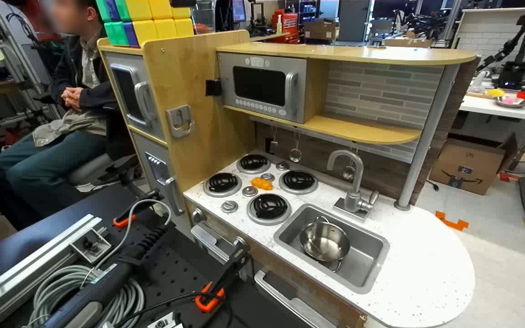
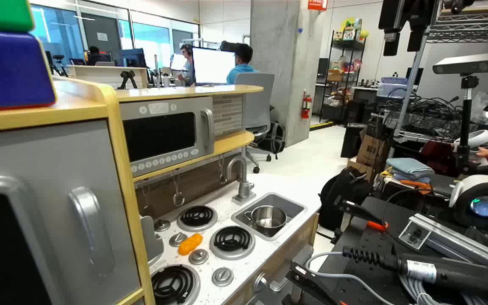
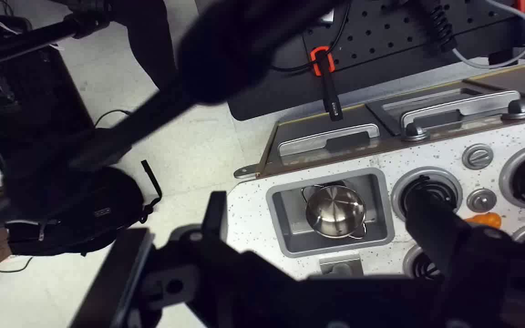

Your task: Put the thing on the stovetop inside the pot in the sink

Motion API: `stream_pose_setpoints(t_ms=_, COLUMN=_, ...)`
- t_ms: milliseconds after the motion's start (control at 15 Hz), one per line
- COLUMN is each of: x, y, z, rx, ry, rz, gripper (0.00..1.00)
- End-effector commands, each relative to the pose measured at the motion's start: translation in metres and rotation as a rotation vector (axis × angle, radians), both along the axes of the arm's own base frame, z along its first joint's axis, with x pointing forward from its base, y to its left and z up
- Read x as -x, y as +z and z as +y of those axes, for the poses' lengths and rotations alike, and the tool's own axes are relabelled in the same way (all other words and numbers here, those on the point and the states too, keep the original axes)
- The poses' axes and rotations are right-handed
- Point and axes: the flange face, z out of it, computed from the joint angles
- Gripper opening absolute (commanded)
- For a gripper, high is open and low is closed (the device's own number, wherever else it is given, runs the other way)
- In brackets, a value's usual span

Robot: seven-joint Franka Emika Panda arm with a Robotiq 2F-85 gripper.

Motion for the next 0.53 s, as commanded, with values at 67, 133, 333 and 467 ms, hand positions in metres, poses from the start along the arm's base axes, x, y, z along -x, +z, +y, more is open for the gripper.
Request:
stream_pose_setpoints(t_ms=67, x=0.000, y=0.001, z=0.000, rx=0.000, ry=0.000, rz=-0.001, gripper=1.00)
stream_pose_setpoints(t_ms=133, x=0.000, y=0.001, z=0.000, rx=0.000, ry=0.000, rz=-0.001, gripper=1.00)
stream_pose_setpoints(t_ms=333, x=0.003, y=-0.001, z=0.001, rx=-0.005, ry=0.112, rz=0.095, gripper=1.00)
stream_pose_setpoints(t_ms=467, x=0.018, y=-0.001, z=-0.004, rx=-0.041, ry=0.219, rz=0.097, gripper=1.00)
